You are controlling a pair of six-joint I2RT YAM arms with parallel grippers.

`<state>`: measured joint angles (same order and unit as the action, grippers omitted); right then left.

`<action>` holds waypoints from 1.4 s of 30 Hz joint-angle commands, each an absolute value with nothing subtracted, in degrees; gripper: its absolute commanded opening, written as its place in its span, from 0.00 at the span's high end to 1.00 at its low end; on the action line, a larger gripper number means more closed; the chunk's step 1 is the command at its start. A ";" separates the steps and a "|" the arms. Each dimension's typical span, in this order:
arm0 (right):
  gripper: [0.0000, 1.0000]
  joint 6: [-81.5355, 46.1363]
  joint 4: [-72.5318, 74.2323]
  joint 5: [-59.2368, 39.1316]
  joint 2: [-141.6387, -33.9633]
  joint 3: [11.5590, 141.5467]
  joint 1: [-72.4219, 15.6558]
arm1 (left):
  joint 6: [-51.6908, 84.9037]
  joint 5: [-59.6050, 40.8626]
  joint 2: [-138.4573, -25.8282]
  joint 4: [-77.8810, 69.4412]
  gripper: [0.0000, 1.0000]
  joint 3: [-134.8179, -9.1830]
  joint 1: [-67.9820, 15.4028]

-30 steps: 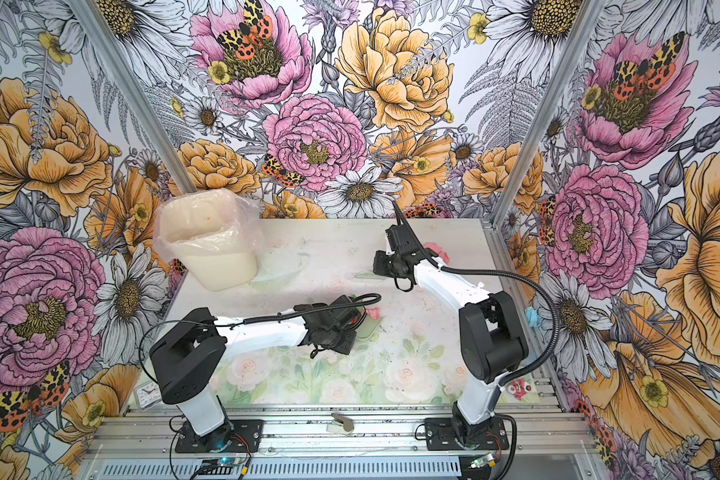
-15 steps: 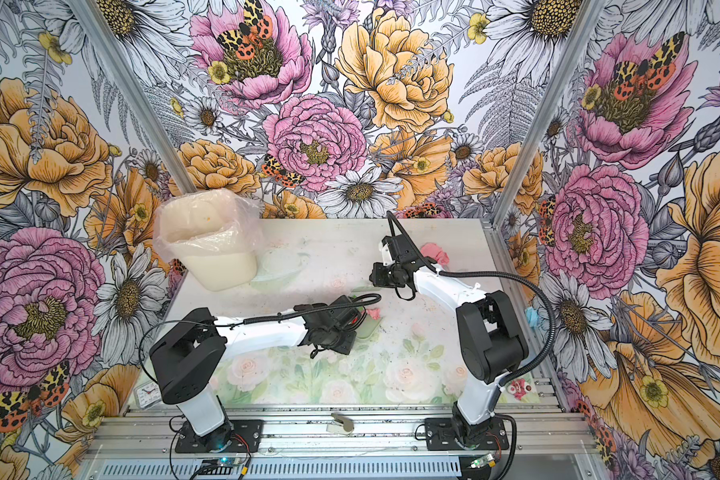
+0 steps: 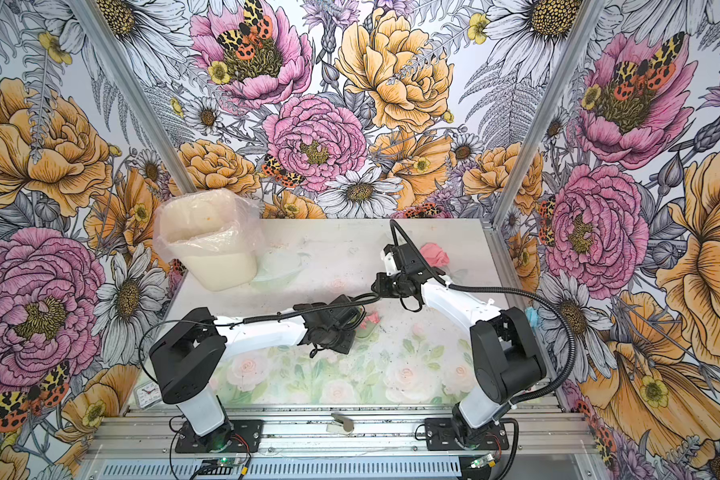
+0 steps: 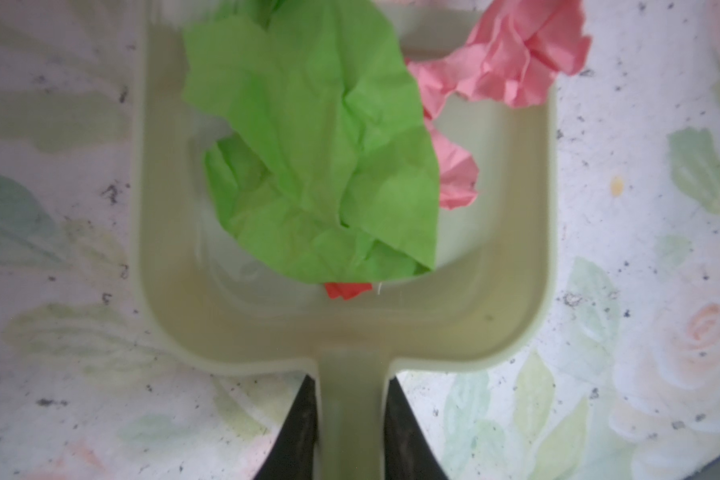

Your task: Sweep away the paper scraps from the table

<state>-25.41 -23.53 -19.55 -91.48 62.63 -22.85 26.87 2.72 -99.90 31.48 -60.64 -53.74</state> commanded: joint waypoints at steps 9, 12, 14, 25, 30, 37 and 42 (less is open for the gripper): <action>1.00 -26.71 -23.39 -17.19 -91.20 68.23 -22.17 | 26.02 4.89 -101.07 31.30 1.00 -62.45 -53.97; 1.00 -27.07 -23.47 -16.70 -91.54 70.95 -21.16 | 26.08 5.08 -101.73 30.60 1.00 -62.59 -54.21; 1.00 -27.54 -23.58 -16.70 -92.06 72.45 -20.60 | 26.22 5.10 -102.12 30.24 1.00 -62.72 -54.40; 1.00 -28.95 -23.77 -16.22 -93.59 74.37 -16.43 | 26.69 5.70 -101.70 29.04 1.00 -61.73 -55.06; 1.00 -27.87 -24.08 -16.51 -95.61 74.68 -16.35 | 26.80 6.06 -100.23 28.94 1.00 -60.32 -54.85; 1.00 -27.17 -24.08 -14.55 -94.93 73.92 -15.79 | 26.61 6.82 -98.79 28.69 1.00 -59.68 -54.65; 1.00 -26.82 -23.99 -18.14 -96.05 73.62 -15.82 | 26.45 6.27 -98.79 27.08 1.00 -58.80 -54.41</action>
<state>-27.70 -24.56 -16.25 -95.39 73.14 -16.03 26.87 5.43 -100.49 29.23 -59.86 -54.61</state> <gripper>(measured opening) 0.196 0.222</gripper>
